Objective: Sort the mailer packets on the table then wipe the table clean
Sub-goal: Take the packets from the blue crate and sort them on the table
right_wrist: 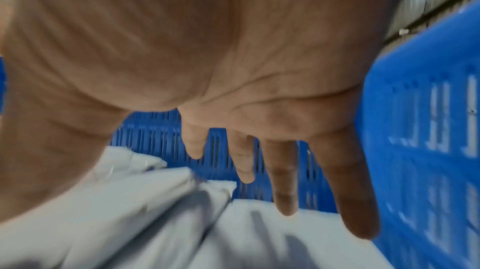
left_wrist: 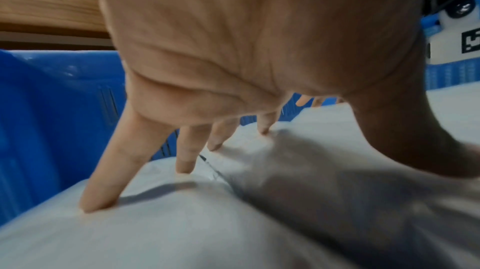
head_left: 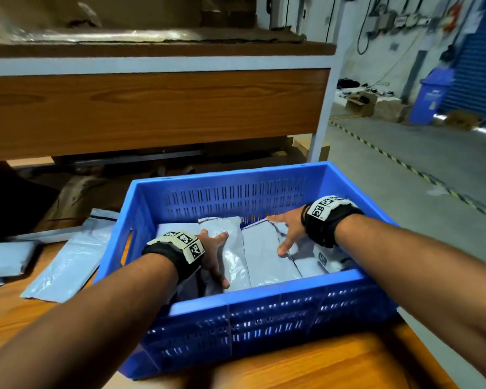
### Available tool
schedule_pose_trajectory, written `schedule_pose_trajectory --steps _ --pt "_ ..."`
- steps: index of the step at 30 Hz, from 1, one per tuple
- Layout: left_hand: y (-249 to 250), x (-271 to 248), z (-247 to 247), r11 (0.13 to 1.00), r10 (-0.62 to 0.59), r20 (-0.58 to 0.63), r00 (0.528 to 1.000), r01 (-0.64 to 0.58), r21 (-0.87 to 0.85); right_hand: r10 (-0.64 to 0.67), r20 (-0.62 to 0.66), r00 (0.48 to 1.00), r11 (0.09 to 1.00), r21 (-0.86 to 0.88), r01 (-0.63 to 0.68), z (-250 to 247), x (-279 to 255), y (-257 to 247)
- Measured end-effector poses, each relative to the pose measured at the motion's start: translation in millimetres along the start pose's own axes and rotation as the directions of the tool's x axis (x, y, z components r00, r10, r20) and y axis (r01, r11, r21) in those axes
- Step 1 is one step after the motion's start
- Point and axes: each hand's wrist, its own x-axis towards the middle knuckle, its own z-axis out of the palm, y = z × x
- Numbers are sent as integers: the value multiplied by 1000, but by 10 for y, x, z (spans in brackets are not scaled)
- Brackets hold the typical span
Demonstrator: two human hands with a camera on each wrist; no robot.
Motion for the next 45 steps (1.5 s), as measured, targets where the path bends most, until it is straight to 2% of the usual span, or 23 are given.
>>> schedule_pose_trajectory --steps 2,5,9,11,14,17,19,23,25,28,30,33,37,39,42,45 --pt "-5 -55 -109 1000 25 -41 999 -25 2 -38 -84 996 999 -28 36 -177 -105 -99" --pt "-46 -201 -406 997 66 -176 982 -73 -31 -126 -212 969 988 -118 103 -533 -302 -300" --pt "-316 -589 -940 981 37 -426 904 -114 -157 -257 -290 922 958 -203 204 -1023 -525 -716" --pt "-554 -853 -1142 959 14 -497 868 -152 -238 -303 -310 901 946 -209 247 -1252 -614 -994" --pt "-995 -1204 -1215 939 -68 -545 836 -130 -317 -360 -345 867 927 -235 292 -1511 -723 -1450" --pt "-1494 -1413 -1018 916 -159 -561 812 -90 -390 -425 -368 827 901 -256 350 -1572 -741 -1932" --pt "-1867 -1492 -784 892 -221 -542 811 -56 -449 -468 -355 809 880 -275 388 -1510 -707 -2293" --pt "-2638 -1569 -135 834 -322 -439 839 32 -550 -520 -295 802 847 -302 438 -1333 -614 -3099" --pt "-3022 -1594 254 800 -349 -369 862 69 -595 -506 -268 820 858 -259 444 -1242 -541 -3539" --pt "-3547 -1586 773 820 -354 -284 891 150 -552 -482 -256 838 873 -219 436 -1107 -369 -4146" --pt "-3886 -1540 1048 820 -369 -267 890 176 -544 -475 -243 846 872 -261 414 -966 -211 -4509" --pt "-4256 -1434 1362 861 -396 -307 865 233 -453 -419 -172 892 875 -339 346 -587 189 -4893" --pt "-4439 -1250 1599 919 -389 -355 850 330 -218 -265 -101 959 925 -309 223 122 636 -5106" --pt "-4502 -1149 1637 919 -389 -328 861 334 -211 -199 -97 975 951 -258 168 426 759 -5141" --pt "-4573 -1087 1703 910 -394 -271 878 332 -246 -81 -114 990 994 -89 71 778 879 -5140" --pt "-4619 -1054 1727 930 -363 -375 853 306 -202 -9 -164 986 1000 1 10 960 976 -5149"
